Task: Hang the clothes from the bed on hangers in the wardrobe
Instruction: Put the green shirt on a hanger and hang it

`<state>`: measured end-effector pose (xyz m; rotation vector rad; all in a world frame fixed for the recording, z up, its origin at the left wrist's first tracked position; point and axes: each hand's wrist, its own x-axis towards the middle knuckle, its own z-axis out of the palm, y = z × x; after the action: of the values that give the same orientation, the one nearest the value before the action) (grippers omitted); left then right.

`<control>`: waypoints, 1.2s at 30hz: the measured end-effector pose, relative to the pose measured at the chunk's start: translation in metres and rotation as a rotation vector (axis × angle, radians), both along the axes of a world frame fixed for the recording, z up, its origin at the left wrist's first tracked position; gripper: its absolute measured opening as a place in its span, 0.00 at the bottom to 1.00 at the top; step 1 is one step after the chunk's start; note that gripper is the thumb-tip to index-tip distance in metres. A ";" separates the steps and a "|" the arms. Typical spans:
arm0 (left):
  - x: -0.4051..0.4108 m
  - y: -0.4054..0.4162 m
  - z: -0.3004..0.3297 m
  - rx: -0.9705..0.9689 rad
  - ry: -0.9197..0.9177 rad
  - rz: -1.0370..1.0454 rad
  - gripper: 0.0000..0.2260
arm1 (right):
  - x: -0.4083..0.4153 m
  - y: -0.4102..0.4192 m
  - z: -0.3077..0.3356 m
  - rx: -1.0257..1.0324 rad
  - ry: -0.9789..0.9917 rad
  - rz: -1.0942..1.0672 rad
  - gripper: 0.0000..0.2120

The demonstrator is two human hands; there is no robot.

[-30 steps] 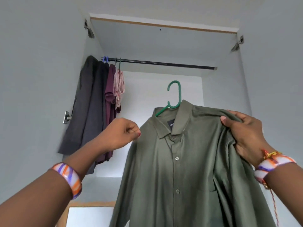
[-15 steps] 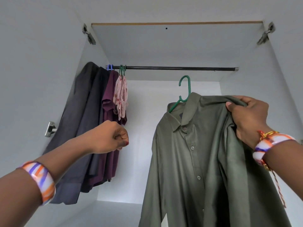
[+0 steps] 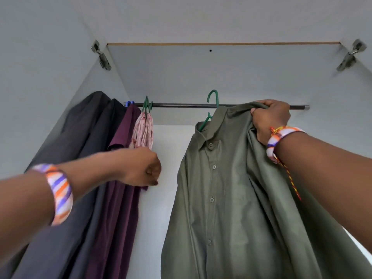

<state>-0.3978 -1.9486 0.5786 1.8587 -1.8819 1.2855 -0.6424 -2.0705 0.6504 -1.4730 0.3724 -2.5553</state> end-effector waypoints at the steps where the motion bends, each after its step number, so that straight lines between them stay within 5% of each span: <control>1: 0.011 -0.005 0.026 -0.013 -0.054 0.068 0.07 | 0.012 -0.005 0.019 -0.022 0.023 -0.033 0.11; 7: 0.067 -0.024 0.176 -0.383 -0.141 0.011 0.19 | 0.087 -0.036 0.130 -0.026 0.022 -0.122 0.12; 12: 0.076 -0.041 0.236 -0.440 -0.136 -0.032 0.07 | 0.140 -0.062 0.187 0.021 0.022 -0.068 0.14; 19: 0.071 -0.059 0.257 -0.406 -0.254 -0.032 0.07 | 0.190 -0.093 0.216 0.021 0.054 -0.050 0.14; 28: 0.079 -0.073 0.258 -0.383 -0.281 -0.060 0.07 | 0.214 -0.127 0.220 0.051 0.310 -0.285 0.15; 36: 0.096 -0.080 0.253 -0.360 -0.256 -0.003 0.07 | 0.222 -0.123 0.225 0.127 0.740 -0.398 0.12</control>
<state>-0.3014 -2.0289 0.8314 1.5682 -1.6195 1.7945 -0.4201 -2.1940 0.8753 -2.4504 0.9830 -2.0586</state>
